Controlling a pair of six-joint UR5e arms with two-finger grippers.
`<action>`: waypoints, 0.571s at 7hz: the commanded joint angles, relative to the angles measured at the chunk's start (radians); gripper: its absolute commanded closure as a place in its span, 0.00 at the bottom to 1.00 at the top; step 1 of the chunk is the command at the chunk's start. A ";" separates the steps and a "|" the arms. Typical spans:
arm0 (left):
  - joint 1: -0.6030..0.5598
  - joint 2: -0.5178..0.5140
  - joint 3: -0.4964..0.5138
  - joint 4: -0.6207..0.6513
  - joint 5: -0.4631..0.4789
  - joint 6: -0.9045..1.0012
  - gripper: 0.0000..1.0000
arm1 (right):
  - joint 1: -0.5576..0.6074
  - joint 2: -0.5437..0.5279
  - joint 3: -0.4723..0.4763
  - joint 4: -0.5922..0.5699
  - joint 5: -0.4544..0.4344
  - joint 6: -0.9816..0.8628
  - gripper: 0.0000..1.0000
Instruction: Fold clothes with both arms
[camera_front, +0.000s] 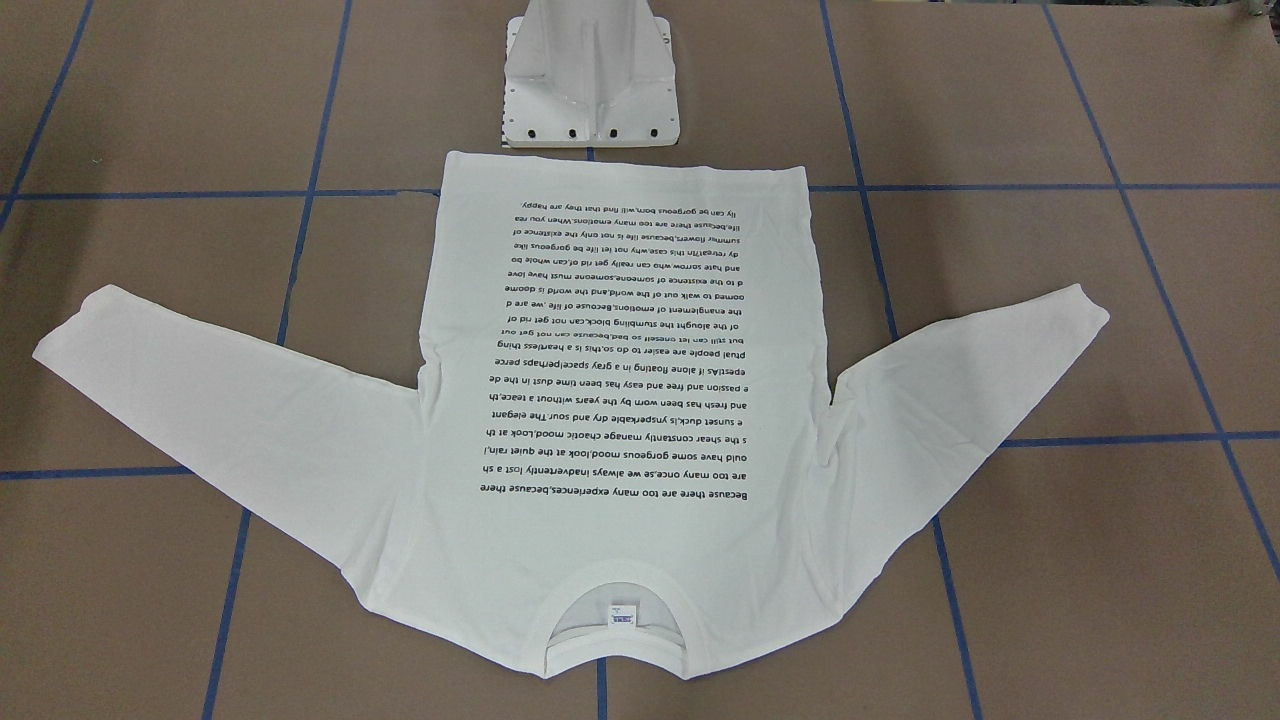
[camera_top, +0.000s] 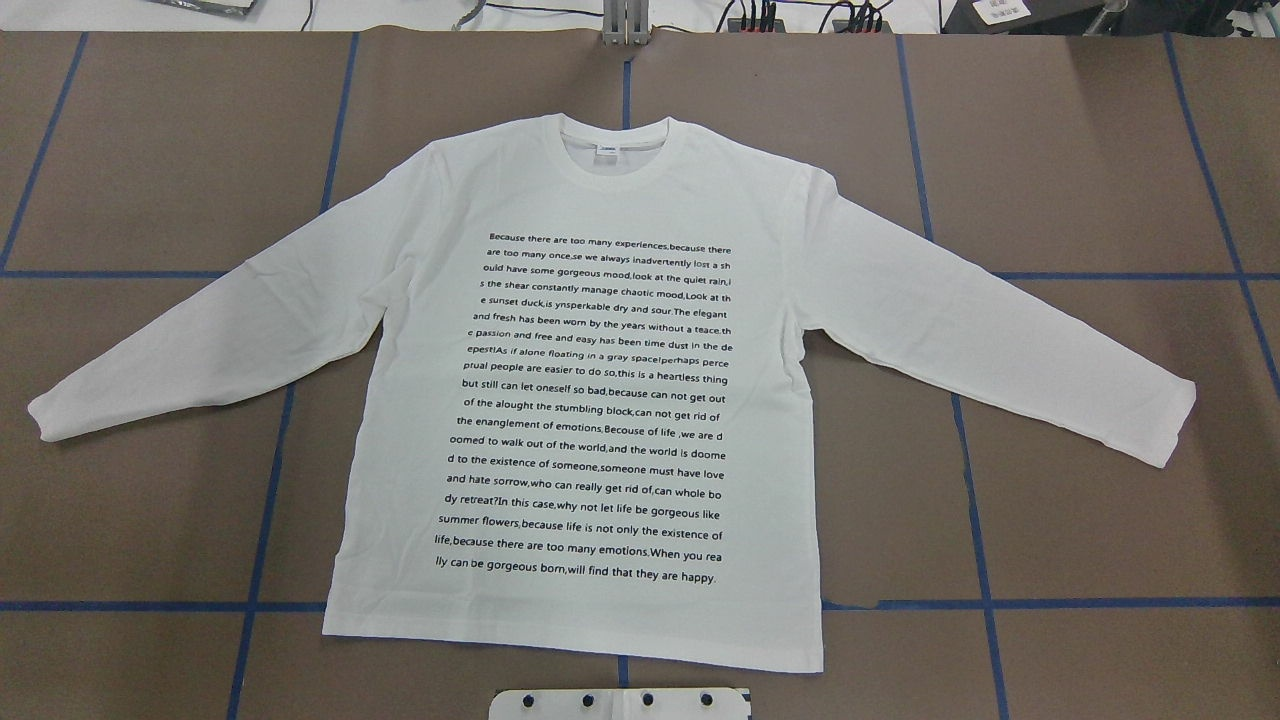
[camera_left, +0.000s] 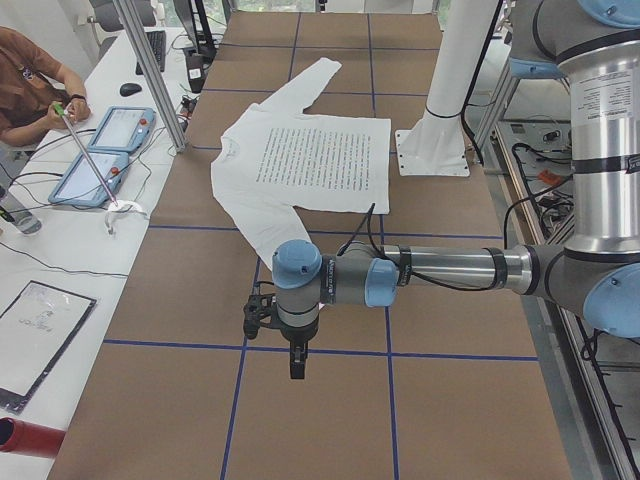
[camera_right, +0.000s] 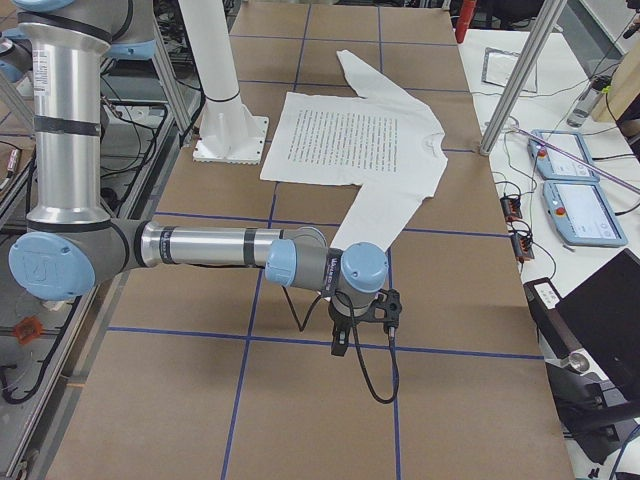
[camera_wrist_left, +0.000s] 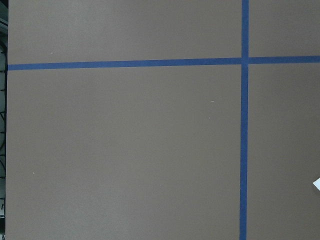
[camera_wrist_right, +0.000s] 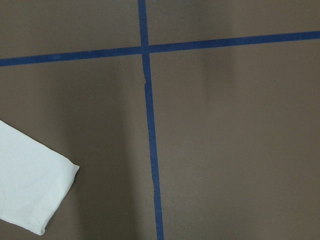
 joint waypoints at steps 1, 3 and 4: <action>0.001 0.000 0.000 -0.002 0.000 0.000 0.00 | 0.001 0.003 0.005 0.002 -0.001 0.006 0.00; 0.001 -0.008 -0.005 -0.027 0.000 0.002 0.00 | 0.001 0.006 0.000 0.002 0.000 0.002 0.00; -0.001 -0.015 -0.012 -0.038 -0.002 0.002 0.00 | 0.001 0.020 0.006 0.002 -0.003 0.003 0.00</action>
